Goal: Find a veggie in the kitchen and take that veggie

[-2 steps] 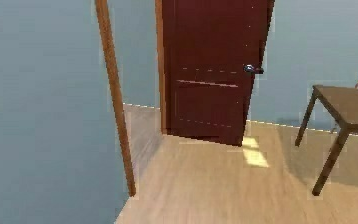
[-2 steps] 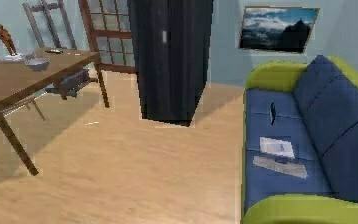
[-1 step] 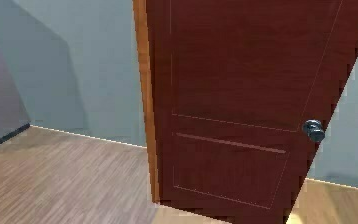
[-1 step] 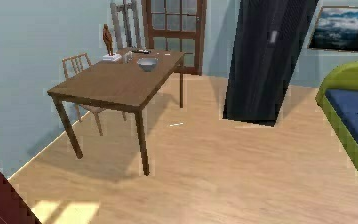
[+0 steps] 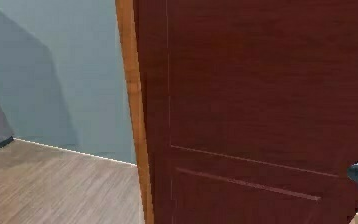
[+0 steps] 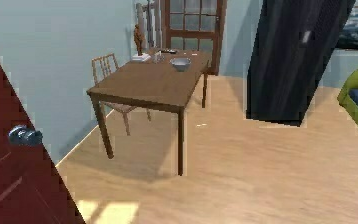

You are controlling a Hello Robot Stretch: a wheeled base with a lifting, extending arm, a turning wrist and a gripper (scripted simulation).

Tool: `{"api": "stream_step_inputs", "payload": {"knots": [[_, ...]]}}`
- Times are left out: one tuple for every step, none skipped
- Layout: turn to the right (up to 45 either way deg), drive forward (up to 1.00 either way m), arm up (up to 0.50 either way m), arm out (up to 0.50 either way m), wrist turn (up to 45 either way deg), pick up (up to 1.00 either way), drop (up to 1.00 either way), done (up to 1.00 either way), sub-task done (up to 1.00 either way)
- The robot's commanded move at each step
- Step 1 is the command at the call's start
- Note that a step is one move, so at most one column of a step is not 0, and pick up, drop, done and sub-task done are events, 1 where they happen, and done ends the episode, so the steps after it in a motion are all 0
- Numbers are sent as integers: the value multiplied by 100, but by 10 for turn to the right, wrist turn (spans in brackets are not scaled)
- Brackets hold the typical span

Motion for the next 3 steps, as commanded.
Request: {"api": "stream_step_inputs", "payload": {"knots": [[-390, 0, 0, 0, 0, 0, 0, 0, 0], [0, 75, 0, 0, 0, 0, 0, 0, 0], [-360, 0, 0, 0, 0, 0, 0, 0, 0]]}}
